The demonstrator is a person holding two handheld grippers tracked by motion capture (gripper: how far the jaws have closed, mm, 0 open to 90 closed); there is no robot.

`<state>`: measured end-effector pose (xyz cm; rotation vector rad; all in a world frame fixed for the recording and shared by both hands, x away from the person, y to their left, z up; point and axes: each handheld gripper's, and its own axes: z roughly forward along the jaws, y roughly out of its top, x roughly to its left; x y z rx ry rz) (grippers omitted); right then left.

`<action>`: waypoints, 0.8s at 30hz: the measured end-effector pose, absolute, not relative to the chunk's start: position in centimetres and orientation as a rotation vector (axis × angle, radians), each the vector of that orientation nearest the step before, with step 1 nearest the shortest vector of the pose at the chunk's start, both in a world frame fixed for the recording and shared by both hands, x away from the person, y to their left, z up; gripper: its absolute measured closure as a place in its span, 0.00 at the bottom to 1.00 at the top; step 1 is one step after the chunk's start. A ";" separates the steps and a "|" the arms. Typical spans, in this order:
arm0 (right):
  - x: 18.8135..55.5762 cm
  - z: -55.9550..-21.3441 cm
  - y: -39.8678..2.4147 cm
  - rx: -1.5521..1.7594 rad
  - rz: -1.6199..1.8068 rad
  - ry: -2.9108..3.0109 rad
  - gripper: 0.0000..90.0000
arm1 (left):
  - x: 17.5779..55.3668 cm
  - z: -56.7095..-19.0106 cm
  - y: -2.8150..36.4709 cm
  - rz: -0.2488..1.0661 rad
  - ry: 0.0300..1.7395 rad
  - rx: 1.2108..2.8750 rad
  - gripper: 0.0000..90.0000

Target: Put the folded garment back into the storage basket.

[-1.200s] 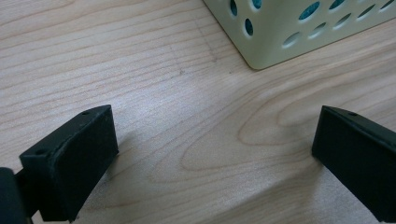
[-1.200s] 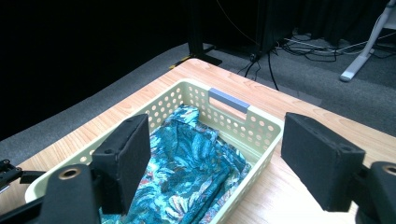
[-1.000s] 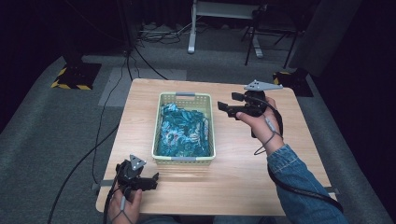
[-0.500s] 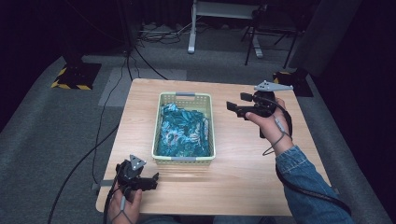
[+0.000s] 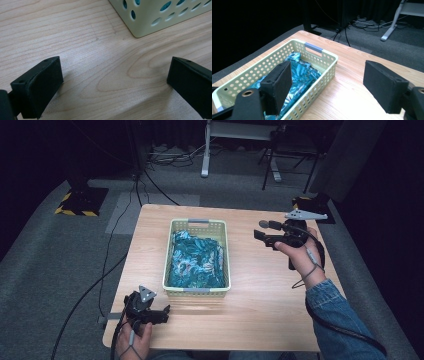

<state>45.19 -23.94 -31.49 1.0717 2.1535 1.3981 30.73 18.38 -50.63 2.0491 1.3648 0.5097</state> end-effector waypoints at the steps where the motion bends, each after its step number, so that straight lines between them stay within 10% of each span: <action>1: 45.2 -31.5 -24.2 1.074 1.397 2.151 0.26 | 30.7 -50.6 18.4 0.511 1.364 2.051 0.00; 24: 44.4 -32.3 -28.5 1.105 1.360 2.116 0.24 | 30.9 -50.6 18.3 0.508 1.361 2.054 0.00</action>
